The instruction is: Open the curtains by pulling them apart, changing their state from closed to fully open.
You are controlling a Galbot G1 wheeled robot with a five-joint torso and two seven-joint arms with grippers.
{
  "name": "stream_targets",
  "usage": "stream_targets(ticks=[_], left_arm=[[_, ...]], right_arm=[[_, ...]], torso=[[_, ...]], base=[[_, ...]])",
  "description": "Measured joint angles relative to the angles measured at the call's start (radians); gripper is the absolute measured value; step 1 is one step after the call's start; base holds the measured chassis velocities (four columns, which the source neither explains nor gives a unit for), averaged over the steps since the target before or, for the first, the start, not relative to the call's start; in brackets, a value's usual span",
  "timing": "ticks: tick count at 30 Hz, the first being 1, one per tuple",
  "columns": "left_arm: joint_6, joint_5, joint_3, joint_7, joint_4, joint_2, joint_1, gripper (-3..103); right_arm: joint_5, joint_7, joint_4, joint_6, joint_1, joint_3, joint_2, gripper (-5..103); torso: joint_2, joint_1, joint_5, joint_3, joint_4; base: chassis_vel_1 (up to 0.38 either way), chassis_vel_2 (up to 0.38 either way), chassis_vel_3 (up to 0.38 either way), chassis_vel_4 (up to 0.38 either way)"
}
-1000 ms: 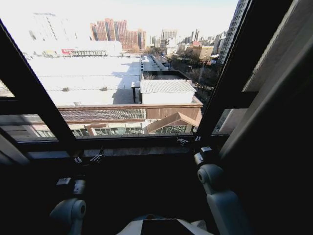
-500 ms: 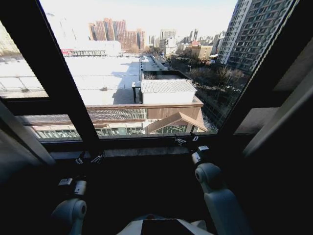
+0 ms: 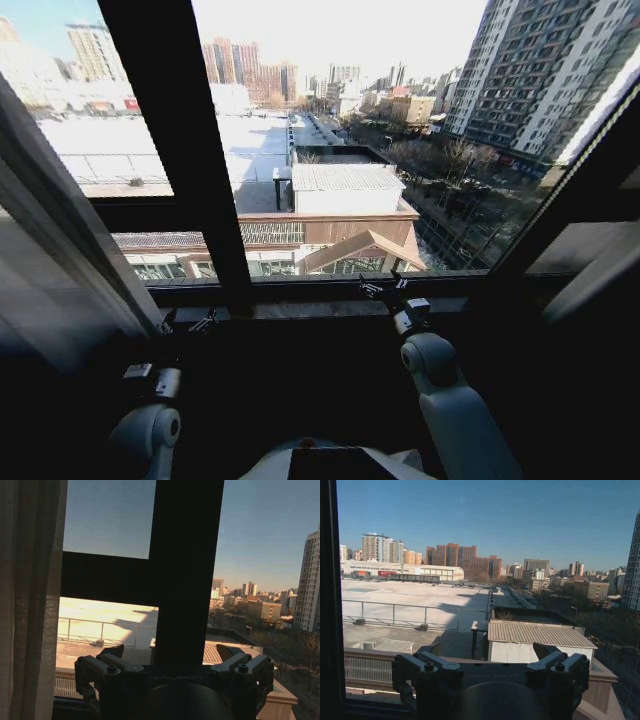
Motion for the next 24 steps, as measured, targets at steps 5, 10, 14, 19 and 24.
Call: stream_targets(ticks=[5, 10, 14, 19, 24], left_arm=[[-0.001, 0.005, -0.005, 0.000, -0.002, -0.001, 0.009, 100], [-0.006, 0.008, -0.012, 0.000, 0.000, 0.000, 0.011, 100], [-0.008, 0.018, -0.008, -0.001, 0.014, 0.007, 0.000, 100], [-0.008, 0.039, 0.012, -0.001, 0.026, 0.015, -0.027, 100], [0.002, 0.045, 0.027, -0.003, 0.058, 0.039, -0.074, 100]], right_arm=[[0.000, -0.001, -0.003, 0.000, 0.001, -0.004, 0.000, 100], [0.002, 0.000, -0.009, 0.010, 0.006, -0.013, 0.001, 100], [0.001, -0.003, -0.026, 0.045, 0.012, -0.019, 0.001, 100], [0.000, -0.003, -0.026, 0.052, 0.012, -0.022, -0.005, 100], [-0.001, -0.003, -0.036, 0.057, 0.015, -0.024, -0.007, 100]], torso=[[0.000, 0.000, -0.0004, 0.000, -0.0002], [0.000, 0.000, -0.0002, 0.000, -0.0001], [0.000, 0.000, -0.0005, 0.000, 0.0000], [0.000, 0.000, -0.0009, 0.000, 0.0004], [0.000, 0.000, -0.0002, 0.000, -0.0003]], base=[[0.314, 0.340, -0.332, -0.353], [0.345, 0.363, -0.364, -0.366], [0.333, 0.335, -0.318, -0.354], [0.212, 0.185, -0.191, -0.212], [0.028, 0.025, 0.018, -0.033]])
